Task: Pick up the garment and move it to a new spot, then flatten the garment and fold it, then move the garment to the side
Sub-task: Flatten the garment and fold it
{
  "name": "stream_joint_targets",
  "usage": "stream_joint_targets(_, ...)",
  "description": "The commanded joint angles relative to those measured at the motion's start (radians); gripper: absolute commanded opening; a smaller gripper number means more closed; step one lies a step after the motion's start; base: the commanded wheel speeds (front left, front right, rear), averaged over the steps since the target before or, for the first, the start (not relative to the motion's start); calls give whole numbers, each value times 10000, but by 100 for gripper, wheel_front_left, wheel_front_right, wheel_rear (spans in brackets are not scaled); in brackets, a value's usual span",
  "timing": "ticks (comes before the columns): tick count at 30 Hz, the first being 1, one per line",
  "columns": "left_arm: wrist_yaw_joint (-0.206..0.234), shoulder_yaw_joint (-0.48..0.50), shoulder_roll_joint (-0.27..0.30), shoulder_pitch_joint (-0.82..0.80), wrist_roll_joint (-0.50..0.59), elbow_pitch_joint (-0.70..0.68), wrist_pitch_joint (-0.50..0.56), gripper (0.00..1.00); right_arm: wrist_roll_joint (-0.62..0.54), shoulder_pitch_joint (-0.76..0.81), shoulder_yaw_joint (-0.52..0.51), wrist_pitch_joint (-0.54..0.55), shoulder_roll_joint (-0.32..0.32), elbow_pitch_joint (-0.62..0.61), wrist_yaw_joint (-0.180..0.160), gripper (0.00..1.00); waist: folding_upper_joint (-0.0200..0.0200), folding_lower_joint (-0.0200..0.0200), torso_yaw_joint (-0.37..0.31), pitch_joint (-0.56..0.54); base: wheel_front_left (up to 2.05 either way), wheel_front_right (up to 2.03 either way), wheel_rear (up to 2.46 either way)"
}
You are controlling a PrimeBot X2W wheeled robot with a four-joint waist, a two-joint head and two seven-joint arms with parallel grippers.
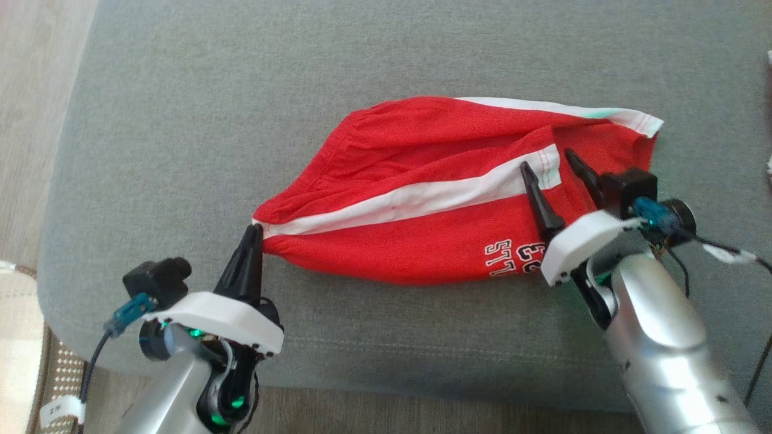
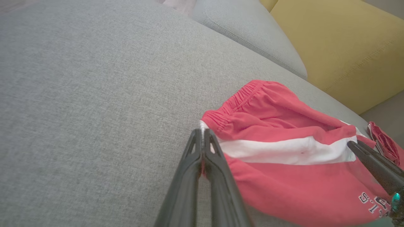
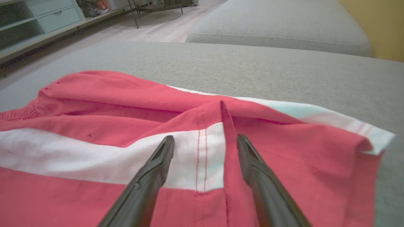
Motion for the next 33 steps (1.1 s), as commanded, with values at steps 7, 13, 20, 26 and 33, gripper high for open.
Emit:
stream_joint_targets(7, -260, 432, -110, -416, 258, 181, -134, 0, -257, -1025, 437, 12, 42, 1235, -4, 91, 0, 0, 161, -34, 0, 0, 0)
stream_joint_targets(13, -409, 642, -315, -333, 432, 370, -135, 0, 45, -1296, 946, -15, 42, 1916, -4, 0, 0, 0, 179, -206, 0, 0, 0)
stream_joint_targets(20, -532, 1213, -350, -255, 964, 67, -136, 0, 498, -1249, 1027, -83, -213, 1541, -4, 0, 0, 0, 80, -718, 0, 0, 0)
stream_joint_targets(26, -687, 1881, -134, -634, 1496, -588, -137, 0, 2454, -1239, 1139, 178, -629, 143, -4, 0, 0, 0, -246, -1197, 0, 0, 0)
stream_joint_targets(33, -1158, 2006, 414, -2205, 1660, -1158, 384, 0, 5179, -1446, 1262, 1925, -1638, -2433, -4, 0, 0, 0, -726, -1421, 0, 0, 0)
